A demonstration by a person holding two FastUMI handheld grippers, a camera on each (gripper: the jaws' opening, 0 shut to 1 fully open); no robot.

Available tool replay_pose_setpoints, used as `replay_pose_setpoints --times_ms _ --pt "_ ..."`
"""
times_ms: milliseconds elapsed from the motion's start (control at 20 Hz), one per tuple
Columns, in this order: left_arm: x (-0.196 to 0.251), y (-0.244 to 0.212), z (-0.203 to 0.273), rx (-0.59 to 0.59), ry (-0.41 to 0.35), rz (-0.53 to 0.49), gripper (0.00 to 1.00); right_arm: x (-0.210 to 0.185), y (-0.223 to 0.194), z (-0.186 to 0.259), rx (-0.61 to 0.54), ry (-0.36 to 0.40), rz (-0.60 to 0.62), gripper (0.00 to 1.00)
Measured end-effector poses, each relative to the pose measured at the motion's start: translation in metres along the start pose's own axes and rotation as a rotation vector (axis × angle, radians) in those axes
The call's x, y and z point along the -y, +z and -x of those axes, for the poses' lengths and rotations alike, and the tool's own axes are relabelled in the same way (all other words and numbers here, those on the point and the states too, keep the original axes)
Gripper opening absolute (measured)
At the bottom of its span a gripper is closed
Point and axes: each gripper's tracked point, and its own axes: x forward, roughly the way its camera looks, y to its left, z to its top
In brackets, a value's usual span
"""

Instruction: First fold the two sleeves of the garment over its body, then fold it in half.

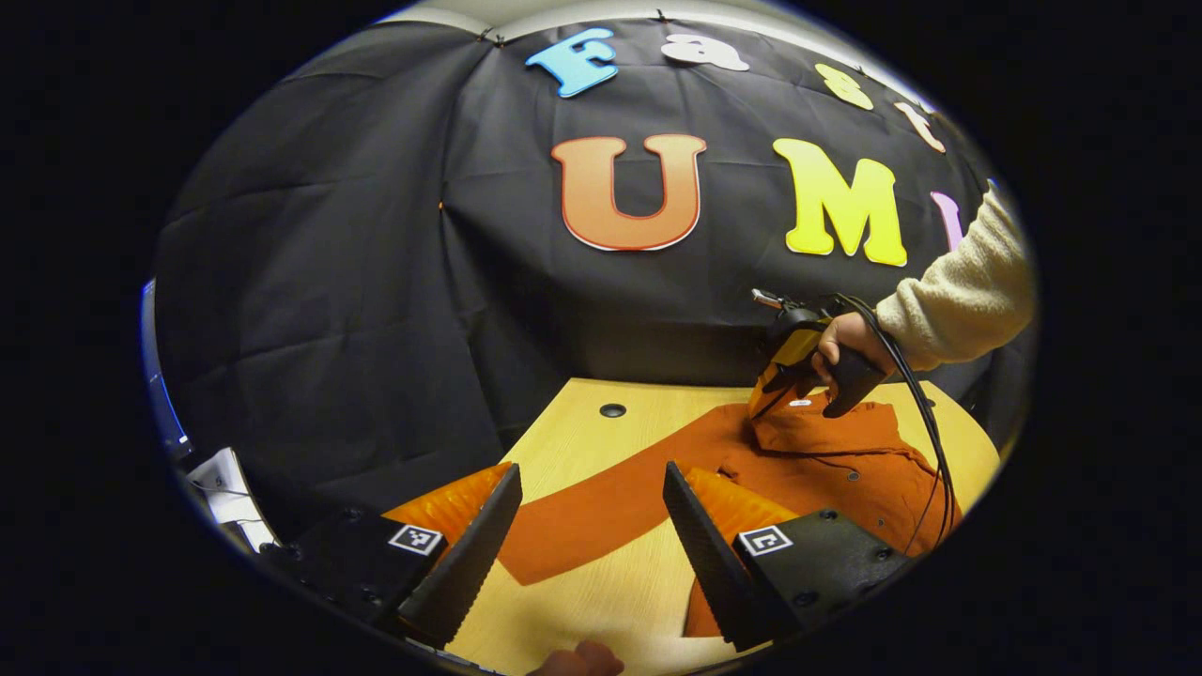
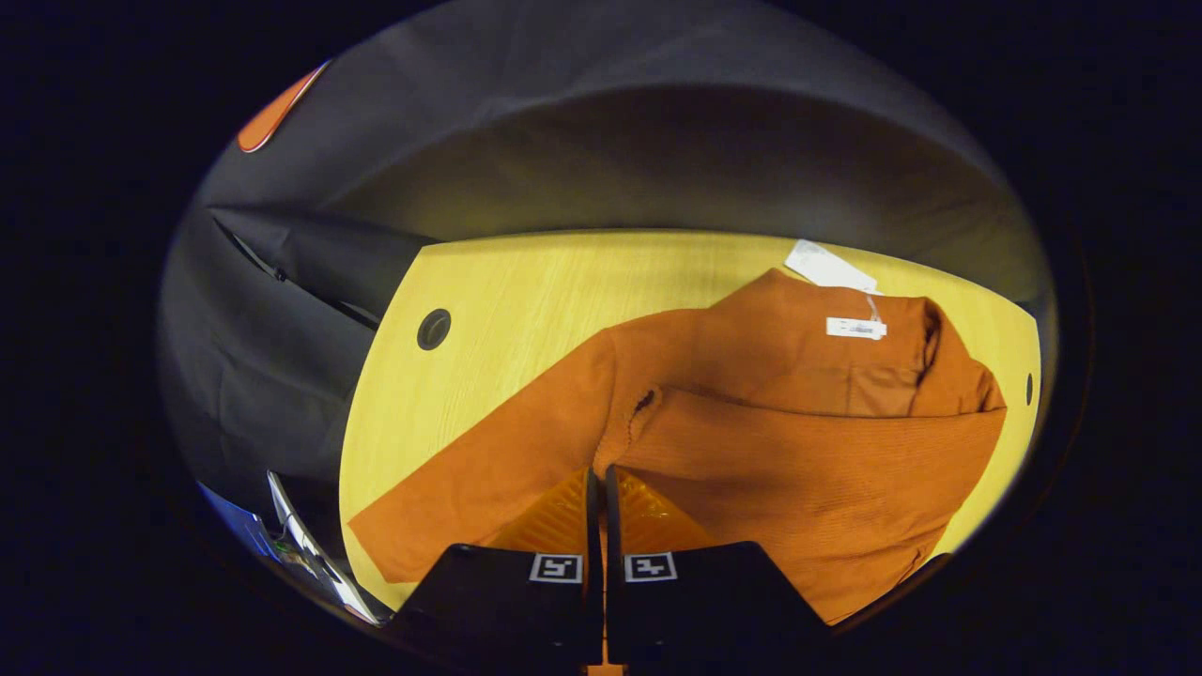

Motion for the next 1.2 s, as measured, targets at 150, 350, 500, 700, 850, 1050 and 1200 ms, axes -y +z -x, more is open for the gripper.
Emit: replay_pose_setpoints --times_ms 150,350,500,700,850,1050,1200 --pt "-0.006 -0.013 -0.006 -0.031 0.016 0.016 0.98 0.003 0.001 -0.011 -0.002 -0.01 -0.05 0.02" --pt "-0.01 -0.022 -0.016 -0.051 0.026 0.041 0.99 -0.005 0.011 0.001 0.031 0.091 -0.197 0.24" --pt "-0.02 -0.026 -0.029 -0.061 0.058 0.047 0.99 0.01 0.014 0.031 0.069 0.117 -0.261 0.63" --pt "-0.041 -0.044 -0.057 -0.135 0.172 0.065 0.98 0.035 0.001 0.096 0.125 0.213 -0.25 0.95" --pt "-0.052 -0.05 -0.078 -0.167 0.189 0.1 0.99 0.073 -0.031 0.141 0.157 0.231 -0.193 0.89" --pt "-0.061 -0.085 -0.106 -0.321 0.265 0.144 0.98 0.135 -0.085 0.194 0.254 0.189 -0.115 0.96" --pt "-0.066 -0.124 -0.111 -0.451 0.355 0.288 0.99 0.187 -0.133 0.22 0.308 0.126 -0.143 0.96"
